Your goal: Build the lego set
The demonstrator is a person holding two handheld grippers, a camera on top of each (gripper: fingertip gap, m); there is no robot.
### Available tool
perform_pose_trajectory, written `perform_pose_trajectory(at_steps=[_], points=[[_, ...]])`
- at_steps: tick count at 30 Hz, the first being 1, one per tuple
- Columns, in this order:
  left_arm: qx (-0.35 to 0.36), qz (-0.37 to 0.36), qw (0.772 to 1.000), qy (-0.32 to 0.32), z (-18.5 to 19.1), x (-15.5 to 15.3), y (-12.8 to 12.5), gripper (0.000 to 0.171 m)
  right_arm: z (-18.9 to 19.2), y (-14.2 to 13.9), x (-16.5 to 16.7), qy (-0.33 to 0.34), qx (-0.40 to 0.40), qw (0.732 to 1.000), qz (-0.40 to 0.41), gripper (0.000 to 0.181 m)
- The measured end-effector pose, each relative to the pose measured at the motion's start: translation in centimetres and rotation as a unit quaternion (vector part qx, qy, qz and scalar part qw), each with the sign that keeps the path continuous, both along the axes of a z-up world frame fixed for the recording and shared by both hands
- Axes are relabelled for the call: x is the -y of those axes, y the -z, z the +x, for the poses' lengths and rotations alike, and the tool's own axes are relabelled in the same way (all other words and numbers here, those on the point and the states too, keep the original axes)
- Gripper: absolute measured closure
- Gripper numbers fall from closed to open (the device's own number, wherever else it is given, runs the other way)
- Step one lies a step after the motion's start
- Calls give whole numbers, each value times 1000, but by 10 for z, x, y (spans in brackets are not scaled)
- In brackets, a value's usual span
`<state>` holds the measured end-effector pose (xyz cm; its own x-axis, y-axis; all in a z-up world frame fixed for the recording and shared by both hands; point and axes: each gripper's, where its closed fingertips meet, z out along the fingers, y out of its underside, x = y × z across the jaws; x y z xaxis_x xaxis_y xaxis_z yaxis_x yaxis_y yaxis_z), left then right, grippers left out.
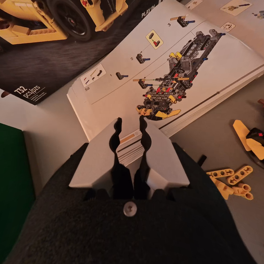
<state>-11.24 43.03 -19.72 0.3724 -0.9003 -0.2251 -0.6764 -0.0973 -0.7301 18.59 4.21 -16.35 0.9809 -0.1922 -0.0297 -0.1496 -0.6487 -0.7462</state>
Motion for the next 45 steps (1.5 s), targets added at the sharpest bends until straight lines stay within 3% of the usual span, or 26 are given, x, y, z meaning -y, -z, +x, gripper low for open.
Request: perform_pose_trajectory(at_steps=[5, 9, 13, 39, 42, 45], points=[[-1, 5, 1000, 1, 0, 1, -1, 149, -73, -13, -28, -95, -83, 992, 24, 179], [2, 4, 1000, 0, -1, 0, -3, 149, -158, 20, -45, -217, -74, 973, -20, 179], [6, 3, 1000, 3, 1, 2, -5, 149, -185, 46, -53, -232, -60, 969, -55, 178], [33, -20, 999, -1, 0, 0, -7, 149, -180, 59, -64, -216, -24, 975, -51, 176], [31, -16, 999, -1, 0, 0, -6, 149, -175, 47, -71, -204, -20, 978, -26, 165], [39, -6, 999, -16, -2, -8, -9, 151, -158, 10, -98, -166, -22, 984, 63, 163]])
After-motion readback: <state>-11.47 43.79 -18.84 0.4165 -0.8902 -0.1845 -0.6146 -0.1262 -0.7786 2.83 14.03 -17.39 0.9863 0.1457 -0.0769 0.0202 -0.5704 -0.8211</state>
